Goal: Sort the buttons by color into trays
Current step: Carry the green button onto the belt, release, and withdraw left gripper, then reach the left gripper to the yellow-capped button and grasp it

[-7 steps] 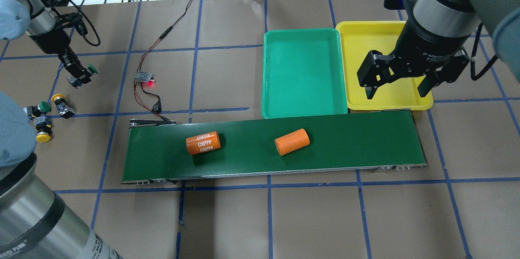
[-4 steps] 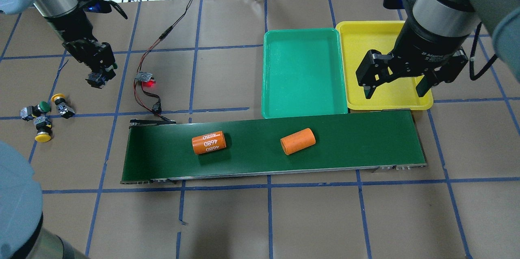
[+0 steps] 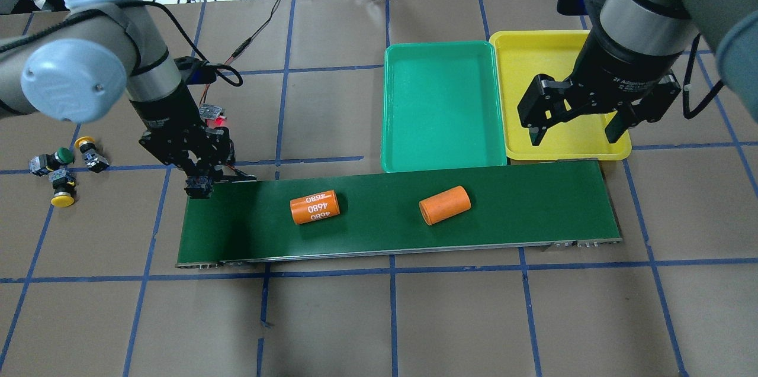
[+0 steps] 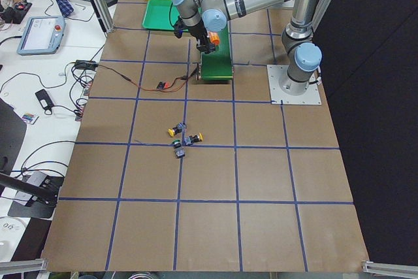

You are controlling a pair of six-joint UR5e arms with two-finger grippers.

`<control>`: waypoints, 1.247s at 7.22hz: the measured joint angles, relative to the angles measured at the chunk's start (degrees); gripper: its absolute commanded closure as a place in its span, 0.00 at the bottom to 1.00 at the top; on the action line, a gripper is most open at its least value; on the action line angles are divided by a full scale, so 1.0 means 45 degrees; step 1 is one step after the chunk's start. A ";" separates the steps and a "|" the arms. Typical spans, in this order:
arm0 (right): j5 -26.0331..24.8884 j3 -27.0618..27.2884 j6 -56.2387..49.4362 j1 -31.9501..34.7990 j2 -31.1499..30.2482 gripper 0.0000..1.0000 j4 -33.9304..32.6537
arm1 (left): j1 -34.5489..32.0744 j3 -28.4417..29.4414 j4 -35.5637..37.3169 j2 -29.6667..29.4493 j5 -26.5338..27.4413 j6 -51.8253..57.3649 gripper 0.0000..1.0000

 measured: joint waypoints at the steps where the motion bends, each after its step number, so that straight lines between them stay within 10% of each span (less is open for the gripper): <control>1: -0.0003 -0.0005 -0.0003 0.0000 -0.0006 0.00 0.0033 | -0.0288 -0.1182 0.1522 0.0231 0.0028 -0.0242 1.00; 2: 0.0001 -0.0005 -0.0012 -0.0005 -0.0004 0.00 0.0018 | -0.0492 -0.1842 0.2362 0.0314 0.0059 -0.0363 0.33; 3: 0.0005 -0.0005 -0.0016 -0.0006 0.0003 0.00 -0.0020 | -0.0606 -0.2155 0.2671 0.0335 0.0064 -0.0464 0.00; 9: -0.0179 -0.0005 0.0006 -0.0013 -0.0008 0.00 0.0048 | 0.3073 0.0962 0.1510 -0.0456 0.0113 0.3890 0.00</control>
